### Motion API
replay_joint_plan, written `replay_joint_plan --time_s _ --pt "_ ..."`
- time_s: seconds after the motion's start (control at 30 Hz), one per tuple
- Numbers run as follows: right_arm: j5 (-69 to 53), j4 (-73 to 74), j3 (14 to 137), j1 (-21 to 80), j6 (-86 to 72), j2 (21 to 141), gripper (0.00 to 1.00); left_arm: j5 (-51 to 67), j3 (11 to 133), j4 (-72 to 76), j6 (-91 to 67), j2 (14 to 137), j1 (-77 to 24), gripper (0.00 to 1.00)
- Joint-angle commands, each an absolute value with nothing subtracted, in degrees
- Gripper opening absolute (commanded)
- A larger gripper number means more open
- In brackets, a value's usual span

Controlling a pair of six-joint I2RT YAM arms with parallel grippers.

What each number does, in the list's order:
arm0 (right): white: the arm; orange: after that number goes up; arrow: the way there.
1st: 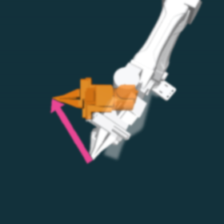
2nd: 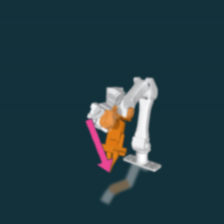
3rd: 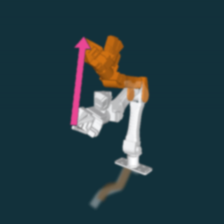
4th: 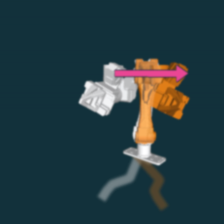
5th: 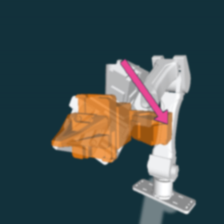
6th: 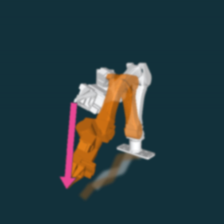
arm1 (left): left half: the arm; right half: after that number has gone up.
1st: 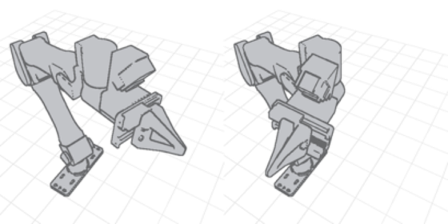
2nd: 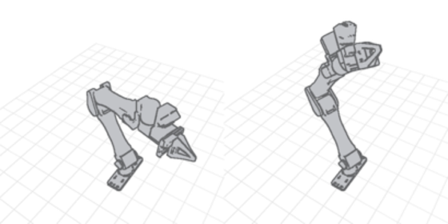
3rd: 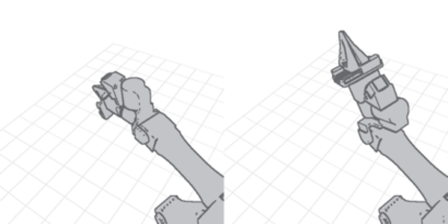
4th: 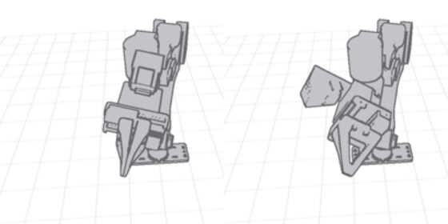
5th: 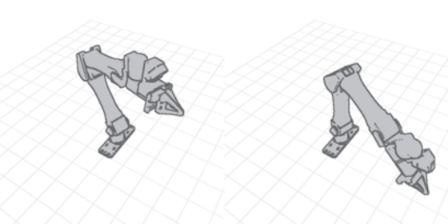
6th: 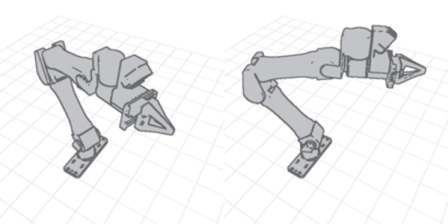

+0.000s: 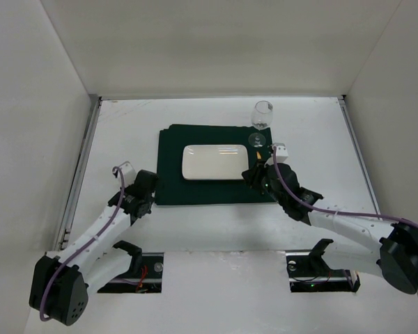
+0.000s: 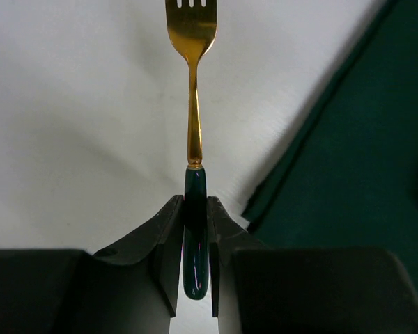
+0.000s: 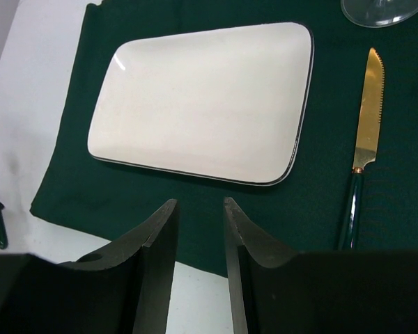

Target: Set the dinner table for one person

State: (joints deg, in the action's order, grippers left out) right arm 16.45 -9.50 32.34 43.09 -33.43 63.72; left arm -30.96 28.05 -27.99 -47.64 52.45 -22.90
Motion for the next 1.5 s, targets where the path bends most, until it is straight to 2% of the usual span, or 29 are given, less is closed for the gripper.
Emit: replay_joint_plan --time_s 0.0,0.27,0.57,1.47 --pt "16.0 -13.2 32.3 42.6 -34.1 64.0 0.38 -34.1 37.1 -27.1 -38.5 54.7 -25.9 0.09" --pt "17.2 -13.8 31.5 42.1 -34.4 63.5 0.38 -33.9 52.9 -21.6 -22.0 73.6 -31.7 0.1" --pt "18.1 -14.3 31.6 41.7 -34.4 65.2 0.38 -30.2 56.9 -15.7 -16.0 88.9 -34.1 0.1" --pt "18.1 -14.1 31.8 40.7 -34.5 67.1 0.4 -30.6 51.4 -13.5 -18.1 93.3 -34.8 0.1"
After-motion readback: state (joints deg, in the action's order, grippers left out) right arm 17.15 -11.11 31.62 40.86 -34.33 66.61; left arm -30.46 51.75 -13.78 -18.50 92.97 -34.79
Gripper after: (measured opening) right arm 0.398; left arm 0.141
